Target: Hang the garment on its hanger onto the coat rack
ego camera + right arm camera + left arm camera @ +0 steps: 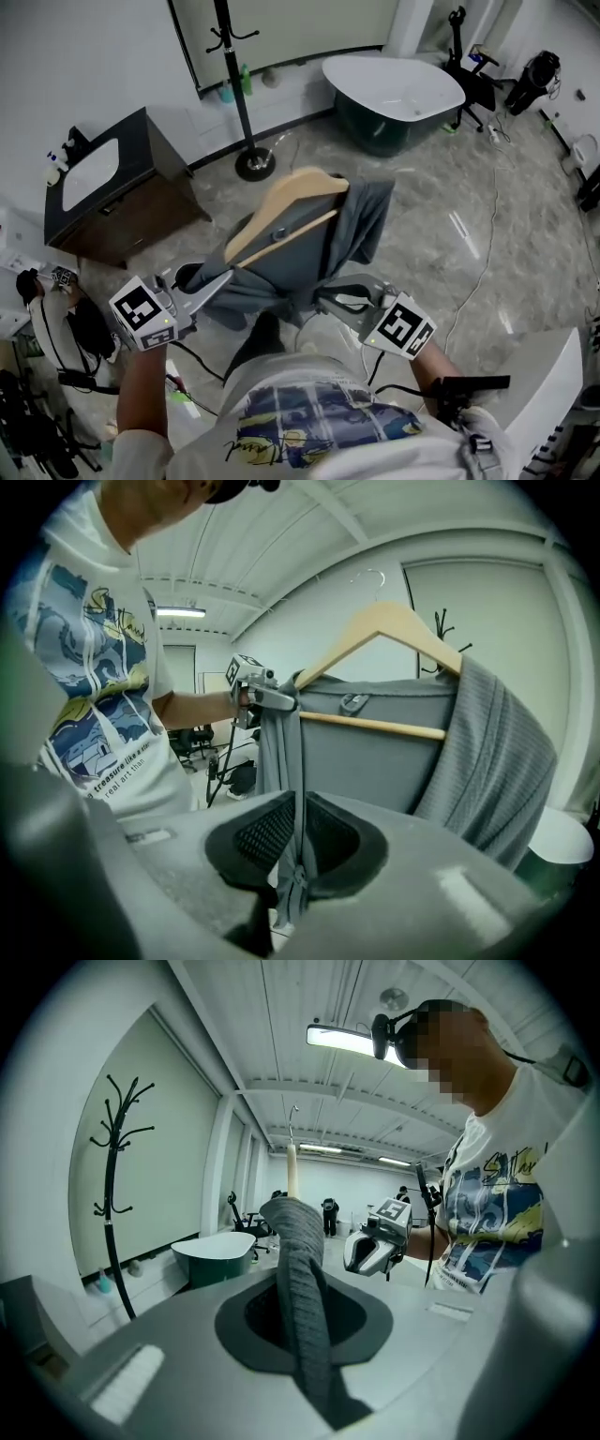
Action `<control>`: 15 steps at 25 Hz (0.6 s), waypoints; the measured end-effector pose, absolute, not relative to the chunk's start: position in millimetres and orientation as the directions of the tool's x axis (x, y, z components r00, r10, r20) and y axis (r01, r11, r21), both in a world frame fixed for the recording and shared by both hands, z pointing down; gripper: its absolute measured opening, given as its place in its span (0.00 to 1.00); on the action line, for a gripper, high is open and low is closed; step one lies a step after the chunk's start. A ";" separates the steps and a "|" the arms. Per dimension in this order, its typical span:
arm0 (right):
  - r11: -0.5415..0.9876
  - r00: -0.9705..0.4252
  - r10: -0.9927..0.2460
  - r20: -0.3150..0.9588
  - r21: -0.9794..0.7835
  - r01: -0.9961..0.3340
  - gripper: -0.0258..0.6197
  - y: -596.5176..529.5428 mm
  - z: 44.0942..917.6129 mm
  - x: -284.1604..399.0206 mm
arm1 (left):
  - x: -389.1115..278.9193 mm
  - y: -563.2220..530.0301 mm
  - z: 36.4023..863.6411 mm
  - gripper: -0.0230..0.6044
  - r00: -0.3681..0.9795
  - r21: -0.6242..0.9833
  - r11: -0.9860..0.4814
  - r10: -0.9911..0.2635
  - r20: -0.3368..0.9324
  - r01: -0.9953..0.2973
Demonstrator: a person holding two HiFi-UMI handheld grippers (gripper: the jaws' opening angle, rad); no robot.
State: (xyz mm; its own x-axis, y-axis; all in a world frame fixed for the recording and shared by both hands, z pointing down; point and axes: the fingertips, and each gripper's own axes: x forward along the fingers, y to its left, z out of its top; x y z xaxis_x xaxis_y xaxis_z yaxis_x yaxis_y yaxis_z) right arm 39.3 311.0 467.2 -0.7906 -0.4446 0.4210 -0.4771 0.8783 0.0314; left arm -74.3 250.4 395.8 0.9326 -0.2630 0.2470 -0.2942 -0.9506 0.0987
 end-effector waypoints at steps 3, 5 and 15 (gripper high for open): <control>0.882 -0.796 -0.431 0.426 0.013 -0.471 0.13 277.5 468.3 34.5 | -77.7 211.0 391.9 0.07 0.934 0.101 -0.952 -0.256 0.249 -0.288; 0.886 -0.800 -0.416 0.432 -0.004 -0.463 0.12 244.2 467.9 33.9 | -77.8 173.8 385.8 0.07 0.938 0.102 -0.956 -0.242 0.248 -0.274; 0.859 -0.764 -0.463 0.449 0.017 -0.511 0.11 83.7 462.8 0.9 | -92.6 -7.7 351.1 0.07 0.956 0.021 -0.983 -0.171 0.237 -0.181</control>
